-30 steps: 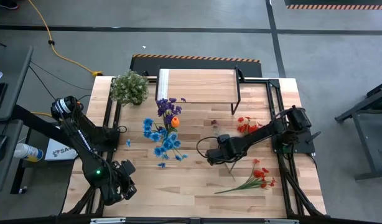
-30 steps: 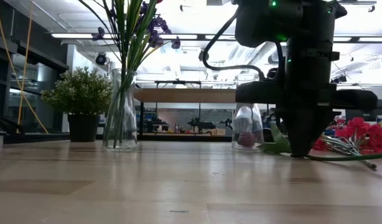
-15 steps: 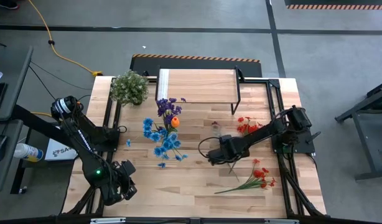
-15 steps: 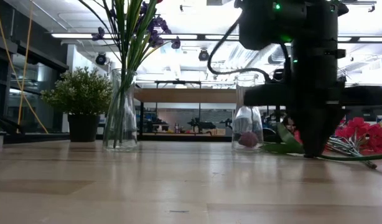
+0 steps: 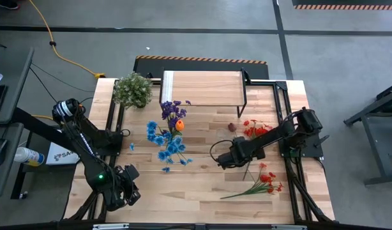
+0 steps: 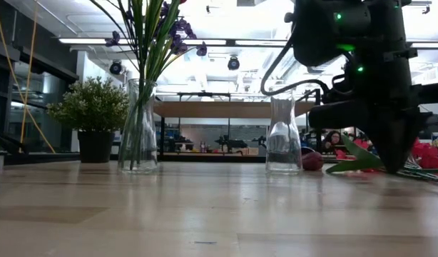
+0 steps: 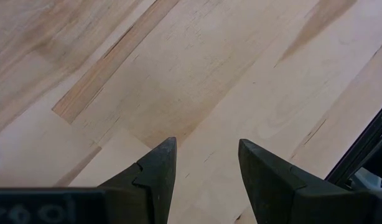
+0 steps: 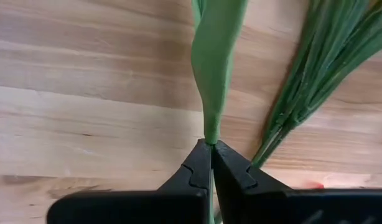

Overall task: Pick and place flowers into a vace then onto a shelf
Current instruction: Put the red tulip into the right transparent vase

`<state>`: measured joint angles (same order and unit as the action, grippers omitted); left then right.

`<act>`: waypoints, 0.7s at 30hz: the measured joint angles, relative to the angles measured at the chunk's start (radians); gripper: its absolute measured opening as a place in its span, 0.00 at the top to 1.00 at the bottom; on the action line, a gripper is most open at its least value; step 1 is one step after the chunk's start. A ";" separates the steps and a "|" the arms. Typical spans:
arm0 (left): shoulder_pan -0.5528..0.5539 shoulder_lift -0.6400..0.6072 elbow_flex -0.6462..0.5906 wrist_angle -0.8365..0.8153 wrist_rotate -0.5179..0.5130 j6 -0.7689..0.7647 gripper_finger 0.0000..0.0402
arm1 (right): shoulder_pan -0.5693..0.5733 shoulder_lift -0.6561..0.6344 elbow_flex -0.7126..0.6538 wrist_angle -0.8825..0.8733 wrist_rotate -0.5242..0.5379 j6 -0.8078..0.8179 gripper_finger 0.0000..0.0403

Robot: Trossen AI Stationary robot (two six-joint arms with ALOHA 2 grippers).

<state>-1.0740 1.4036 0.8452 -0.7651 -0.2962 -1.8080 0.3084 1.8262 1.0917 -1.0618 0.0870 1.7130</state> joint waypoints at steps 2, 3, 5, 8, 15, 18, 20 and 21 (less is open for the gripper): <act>0.000 0.000 0.000 0.000 0.000 0.000 0.48 | 0.000 -0.003 0.001 0.001 0.001 0.000 1.00; 0.000 0.000 0.000 0.001 0.000 0.000 0.48 | 0.000 -0.003 0.002 0.001 0.002 0.000 1.00; 0.000 0.000 0.000 0.007 0.000 0.000 0.48 | -0.001 -0.003 0.002 0.004 0.003 0.000 1.00; 0.000 0.000 0.000 0.009 0.000 0.000 0.48 | -0.001 -0.004 0.003 0.005 0.004 0.000 1.00; 0.000 0.000 0.000 0.009 0.000 -0.003 0.48 | -0.001 -0.012 0.003 0.006 -0.029 0.006 1.00; 0.000 0.000 0.000 0.009 0.000 -0.003 0.48 | -0.001 -0.034 0.004 0.001 -0.035 0.008 1.00; 0.000 0.000 0.000 0.009 0.000 -0.003 0.48 | -0.001 -0.059 0.004 -0.001 -0.033 0.008 1.00; 0.000 0.000 0.000 0.009 0.000 -0.003 0.48 | -0.001 -0.075 0.004 -0.005 -0.030 0.008 1.00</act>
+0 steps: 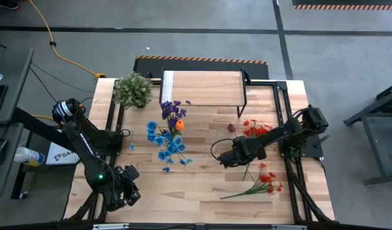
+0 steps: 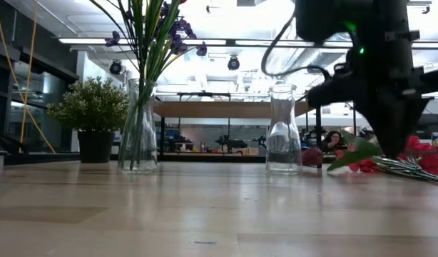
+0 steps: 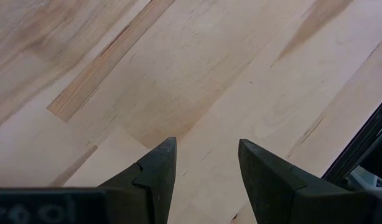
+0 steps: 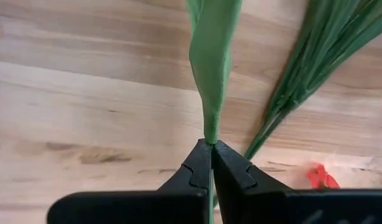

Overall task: Pick and place flowers into a vace then onto a shelf
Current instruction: Put the red tulip into the right transparent vase

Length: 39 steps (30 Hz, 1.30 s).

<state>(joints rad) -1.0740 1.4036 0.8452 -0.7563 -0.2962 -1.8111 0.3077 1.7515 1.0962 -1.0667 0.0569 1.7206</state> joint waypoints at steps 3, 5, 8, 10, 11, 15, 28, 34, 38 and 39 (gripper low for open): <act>0.000 0.000 0.000 0.000 0.000 0.000 0.48 | 0.000 -0.047 0.000 -0.020 0.009 0.008 1.00; 0.000 0.000 0.000 -0.001 0.000 0.000 0.48 | 0.000 -0.081 0.000 -0.041 0.008 0.008 1.00; 0.000 0.000 0.000 -0.001 -0.001 0.000 0.48 | 0.000 -0.128 0.000 -0.078 0.007 0.008 1.00; 0.000 0.000 0.000 -0.002 -0.002 0.000 0.48 | 0.000 -0.161 0.000 -0.106 0.003 0.008 1.00; 0.000 0.000 0.000 -0.001 -0.002 -0.001 0.48 | 0.000 -0.178 0.000 -0.118 0.002 0.008 1.00; 0.000 0.000 0.000 -0.002 -0.002 -0.001 0.48 | 0.012 -0.251 0.000 -0.135 0.001 0.008 1.00; 0.000 0.000 0.000 -0.002 -0.003 -0.001 0.48 | 0.089 -0.451 0.001 -0.091 -0.013 0.007 1.00; 0.000 0.000 0.000 -0.002 -0.005 -0.001 0.48 | 0.121 -0.510 0.002 0.006 -0.001 0.007 1.00; 0.000 0.000 0.000 -0.002 -0.005 -0.001 0.48 | 0.133 -0.534 0.002 0.040 0.016 0.007 1.00; 0.000 0.000 0.000 -0.002 -0.005 -0.001 0.48 | 0.134 -0.539 0.002 0.046 0.019 0.007 1.00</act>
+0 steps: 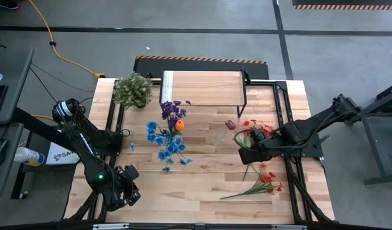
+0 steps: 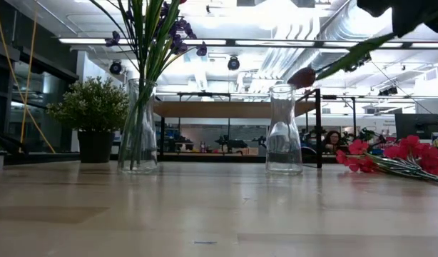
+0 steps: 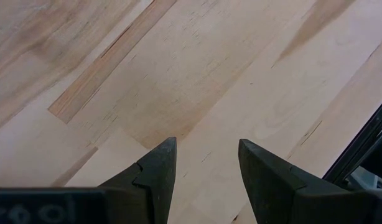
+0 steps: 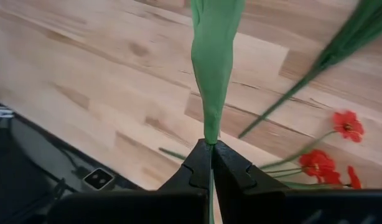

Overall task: Pick and place flowers into a vace then onto a shelf
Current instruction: Put the red tulip into the right transparent vase

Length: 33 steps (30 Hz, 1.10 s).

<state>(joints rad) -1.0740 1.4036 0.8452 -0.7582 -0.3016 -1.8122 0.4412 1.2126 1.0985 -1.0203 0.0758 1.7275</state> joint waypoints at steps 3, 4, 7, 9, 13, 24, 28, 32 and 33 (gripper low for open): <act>0.000 0.000 0.000 0.000 0.000 0.000 0.48 | 0.000 -0.011 0.000 0.021 0.012 -0.004 1.00; 0.000 0.000 0.000 0.000 0.000 0.000 0.48 | 0.000 -0.014 0.000 0.032 0.021 -0.008 1.00; 0.000 0.000 0.000 0.000 0.000 0.000 0.48 | 0.000 -0.024 0.000 0.085 0.051 -0.028 1.00; 0.000 0.000 0.000 0.000 0.000 0.000 0.48 | 0.000 -0.033 0.000 0.129 0.081 -0.045 1.00; 0.000 0.000 0.000 0.000 0.000 0.000 0.48 | 0.000 -0.046 0.000 0.230 0.146 -0.090 1.00; 0.000 0.000 0.000 0.000 -0.001 0.000 0.48 | -0.002 -0.069 0.000 0.506 0.440 -0.343 1.00; 0.000 0.000 0.000 0.000 -0.002 0.000 0.48 | -0.005 -0.080 0.000 0.525 0.577 -0.446 1.00; 0.000 0.000 0.000 0.000 -0.002 0.000 0.48 | -0.011 -0.097 0.000 0.528 0.711 -0.538 1.00; 0.000 0.000 0.000 0.000 -0.002 0.000 0.48 | -0.013 -0.102 0.000 0.535 0.745 -0.563 1.00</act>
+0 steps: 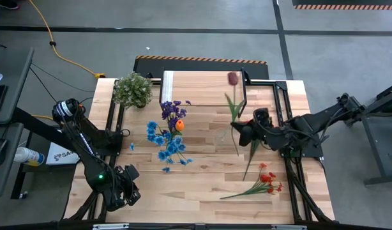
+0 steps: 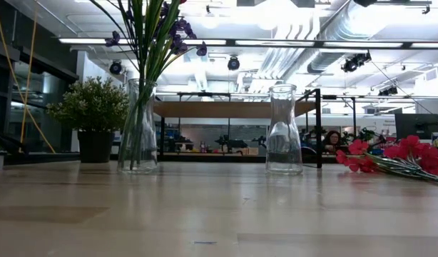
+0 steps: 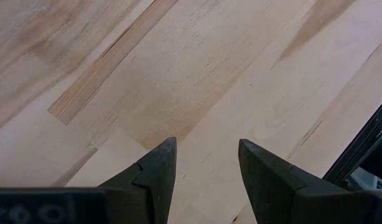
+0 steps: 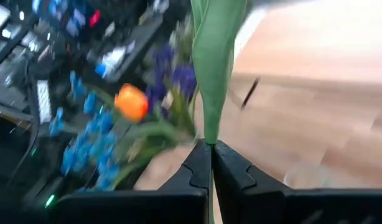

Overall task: Pick and place flowers into a vace then onto a shelf
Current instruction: Put the red tulip into the right transparent vase

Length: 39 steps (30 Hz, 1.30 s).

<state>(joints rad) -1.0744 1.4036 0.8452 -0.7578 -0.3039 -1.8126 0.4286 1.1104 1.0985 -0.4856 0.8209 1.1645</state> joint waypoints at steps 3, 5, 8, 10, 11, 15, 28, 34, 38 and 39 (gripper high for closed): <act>0.000 0.000 0.000 0.000 -0.002 0.000 0.48 | -0.004 -0.015 0.000 0.044 0.098 -0.097 1.00; 0.000 0.000 0.000 0.000 -0.002 0.000 0.48 | -0.004 -0.022 0.000 0.088 0.171 -0.174 1.00; 0.000 0.000 0.000 0.000 -0.003 0.000 0.48 | -0.007 -0.028 0.000 0.146 0.269 -0.294 1.00; 0.000 0.000 0.000 0.000 -0.003 0.000 0.48 | -0.017 -0.032 0.000 0.177 0.316 -0.360 1.00; 0.000 0.000 0.000 0.000 -0.003 0.000 0.48 | -0.022 -0.032 0.000 0.188 0.333 -0.387 1.00; 0.000 0.000 0.000 0.000 -0.004 0.000 0.48 | -0.067 -0.032 0.000 0.220 0.363 -0.473 1.00; 0.000 0.000 0.000 0.000 -0.005 -0.001 0.48 | -0.263 -0.031 0.000 0.256 0.373 -0.551 1.00; 0.001 0.000 0.000 0.000 -0.026 -0.001 0.48 | -0.301 -0.011 0.000 0.362 0.350 -0.613 1.00; 0.001 0.000 0.000 0.000 -0.029 -0.005 0.48 | -0.293 0.031 0.000 0.435 0.317 -0.634 1.00; 0.001 0.000 0.000 0.000 -0.029 -0.009 0.48 | -0.290 0.043 0.000 0.442 0.310 -0.634 1.00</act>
<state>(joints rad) -1.0737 1.4036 0.8452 -0.7578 -0.3328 -1.8217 0.1390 1.1537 1.0985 -0.0439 1.1310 0.5301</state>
